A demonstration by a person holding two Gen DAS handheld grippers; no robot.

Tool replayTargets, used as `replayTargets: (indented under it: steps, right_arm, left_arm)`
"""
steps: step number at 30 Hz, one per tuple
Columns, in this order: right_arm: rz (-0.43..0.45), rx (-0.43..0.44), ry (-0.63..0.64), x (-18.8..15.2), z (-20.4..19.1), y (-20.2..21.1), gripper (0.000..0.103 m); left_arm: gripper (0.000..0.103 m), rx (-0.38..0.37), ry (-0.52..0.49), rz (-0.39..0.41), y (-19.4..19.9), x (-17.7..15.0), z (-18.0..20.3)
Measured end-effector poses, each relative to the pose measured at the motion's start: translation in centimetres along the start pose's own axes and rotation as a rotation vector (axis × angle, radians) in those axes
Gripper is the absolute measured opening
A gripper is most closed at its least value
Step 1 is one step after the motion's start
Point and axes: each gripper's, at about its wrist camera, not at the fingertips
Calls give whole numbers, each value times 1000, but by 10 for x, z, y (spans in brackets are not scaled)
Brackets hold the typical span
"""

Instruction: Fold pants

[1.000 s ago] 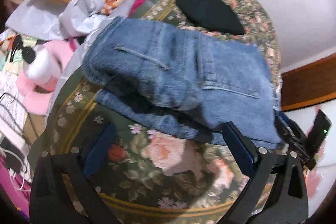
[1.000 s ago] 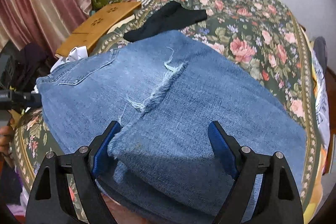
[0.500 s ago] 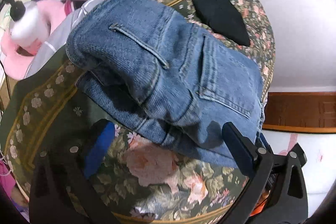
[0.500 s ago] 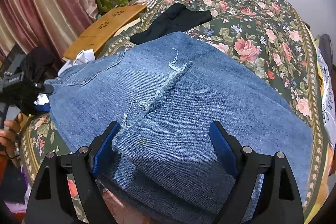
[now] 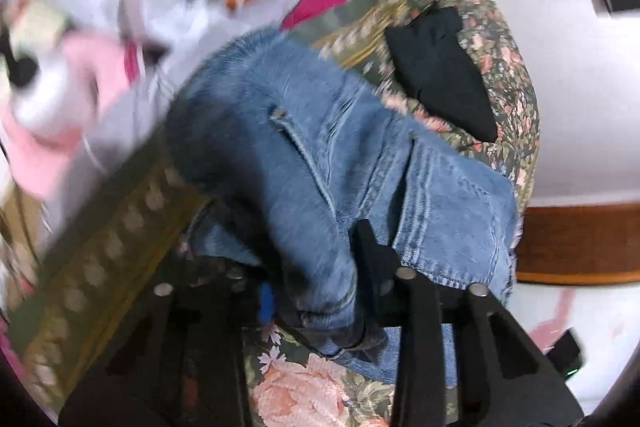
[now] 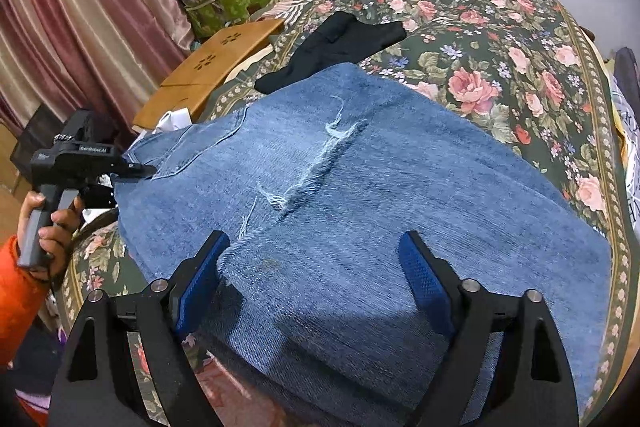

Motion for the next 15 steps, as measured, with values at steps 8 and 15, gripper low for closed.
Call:
replayTargets:
  steps: [8,15]
  right_arm:
    - [99,-86,-8,-7,15,52,81]
    - [83,-182,-67,-19,53,63,81]
  left_arm:
    - [27,251,-341,328,76,-6,61]
    - [24,393,-648,594,114,-41,139]
Point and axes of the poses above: each gripper's, at about its wrist camera, not at the fingertips, and y roughly against the way its jaws point, z to its right, x to its top, and after that the axes turned 2 degrees about z, right-handed
